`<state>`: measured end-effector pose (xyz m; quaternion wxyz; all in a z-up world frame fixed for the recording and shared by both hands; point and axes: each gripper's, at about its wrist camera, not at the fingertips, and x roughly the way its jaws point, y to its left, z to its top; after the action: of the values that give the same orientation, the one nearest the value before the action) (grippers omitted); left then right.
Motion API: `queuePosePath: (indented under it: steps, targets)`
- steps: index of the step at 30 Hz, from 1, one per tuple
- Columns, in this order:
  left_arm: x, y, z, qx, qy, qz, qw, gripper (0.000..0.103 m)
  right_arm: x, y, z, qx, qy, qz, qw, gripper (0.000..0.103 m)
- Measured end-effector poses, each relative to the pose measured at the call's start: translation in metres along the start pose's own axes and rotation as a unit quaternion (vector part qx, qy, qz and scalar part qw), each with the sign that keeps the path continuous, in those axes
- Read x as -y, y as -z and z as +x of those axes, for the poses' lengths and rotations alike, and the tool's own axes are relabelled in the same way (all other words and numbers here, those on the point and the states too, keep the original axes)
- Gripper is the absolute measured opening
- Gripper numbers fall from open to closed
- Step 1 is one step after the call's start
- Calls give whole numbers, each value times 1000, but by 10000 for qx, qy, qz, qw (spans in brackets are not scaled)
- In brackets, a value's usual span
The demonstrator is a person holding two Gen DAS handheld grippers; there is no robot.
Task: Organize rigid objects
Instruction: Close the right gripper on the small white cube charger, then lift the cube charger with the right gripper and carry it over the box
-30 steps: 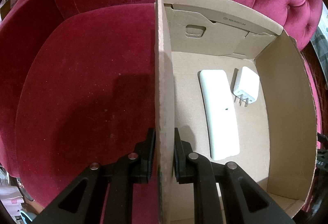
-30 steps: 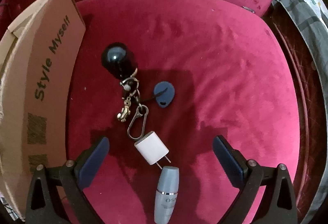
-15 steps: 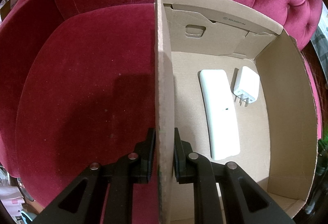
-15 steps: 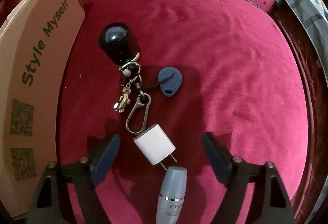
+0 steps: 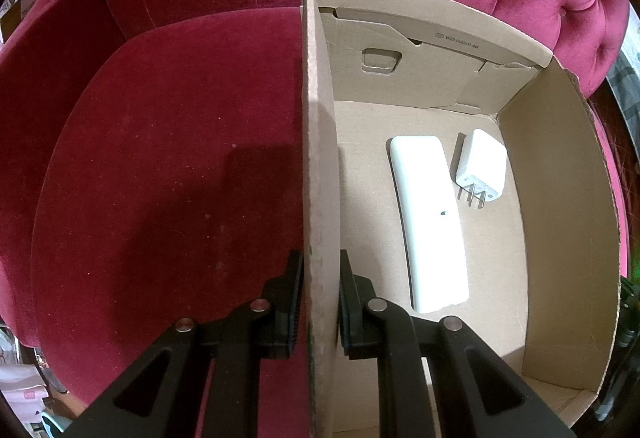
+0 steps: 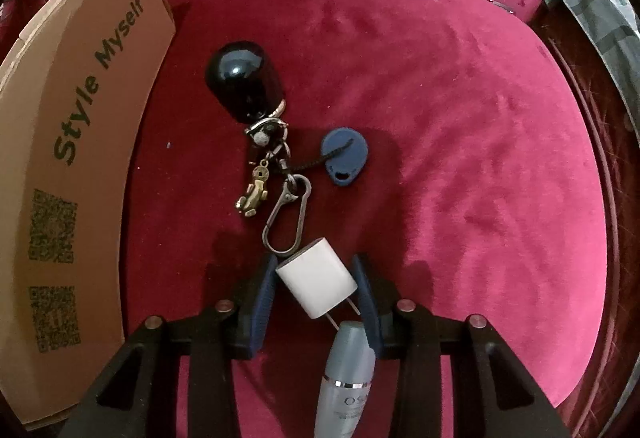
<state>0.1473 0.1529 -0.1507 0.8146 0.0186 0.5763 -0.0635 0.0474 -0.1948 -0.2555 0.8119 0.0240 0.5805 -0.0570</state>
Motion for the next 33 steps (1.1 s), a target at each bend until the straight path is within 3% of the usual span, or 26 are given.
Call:
queuePosePath:
  steps: [13,33]
  targets:
    - [1,1,1,4,-32,12,10000,17,-6,-15,-19,-39,31,-38,10000,41]
    - [2,1,1,5,-37,5,10000,17,-34,-57,-92,53,97,-181,9998,41]
